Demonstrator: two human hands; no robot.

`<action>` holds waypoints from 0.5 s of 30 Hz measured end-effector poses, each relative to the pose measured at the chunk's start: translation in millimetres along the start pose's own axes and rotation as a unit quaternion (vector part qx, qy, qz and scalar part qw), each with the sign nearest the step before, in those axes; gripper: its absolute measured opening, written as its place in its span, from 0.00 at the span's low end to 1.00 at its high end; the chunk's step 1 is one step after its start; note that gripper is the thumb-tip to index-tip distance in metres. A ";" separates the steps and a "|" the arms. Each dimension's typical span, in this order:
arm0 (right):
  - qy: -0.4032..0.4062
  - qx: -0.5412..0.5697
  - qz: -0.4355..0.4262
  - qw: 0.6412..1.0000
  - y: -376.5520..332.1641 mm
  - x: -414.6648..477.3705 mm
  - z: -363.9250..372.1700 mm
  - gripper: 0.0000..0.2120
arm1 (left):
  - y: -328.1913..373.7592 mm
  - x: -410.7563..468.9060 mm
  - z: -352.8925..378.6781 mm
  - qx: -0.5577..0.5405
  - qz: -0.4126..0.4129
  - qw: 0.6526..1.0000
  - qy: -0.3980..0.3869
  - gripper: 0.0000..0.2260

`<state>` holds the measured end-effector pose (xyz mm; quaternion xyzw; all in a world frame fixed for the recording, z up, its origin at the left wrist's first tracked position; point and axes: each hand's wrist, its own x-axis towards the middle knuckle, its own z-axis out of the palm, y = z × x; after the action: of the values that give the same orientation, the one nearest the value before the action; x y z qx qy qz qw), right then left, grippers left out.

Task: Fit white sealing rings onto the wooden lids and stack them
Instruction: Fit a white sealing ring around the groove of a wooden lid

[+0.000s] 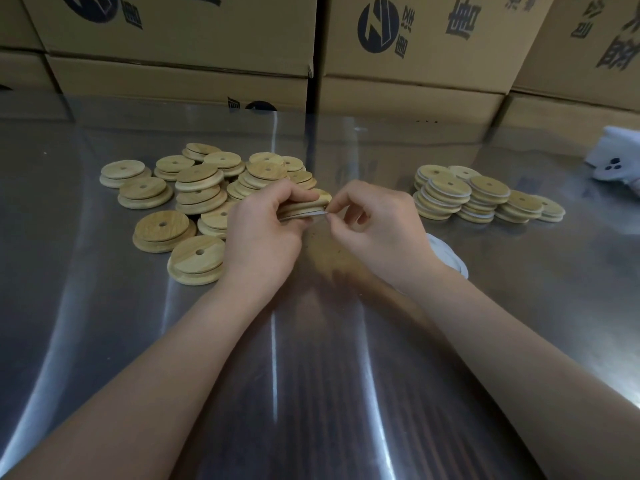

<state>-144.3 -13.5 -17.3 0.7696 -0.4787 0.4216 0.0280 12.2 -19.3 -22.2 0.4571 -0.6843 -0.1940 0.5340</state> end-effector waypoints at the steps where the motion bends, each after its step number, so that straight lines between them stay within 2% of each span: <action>1: -0.002 -0.004 0.002 1.000 0.1 0.4 -0.2 0.01 | 0.1 -0.1 0.2 -0.002 0.001 1.000 -0.001 0.11; 15: -0.036 -0.022 -0.028 0.999 0.8 2.8 -3.6 0.01 | -6.1 -1.1 2.4 -0.024 -0.006 0.999 -0.027 0.14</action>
<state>-146.6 -14.3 -13.4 0.7966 -0.4671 0.3816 0.0392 12.6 -22.1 -28.2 0.4427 -0.6911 -0.2254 0.5249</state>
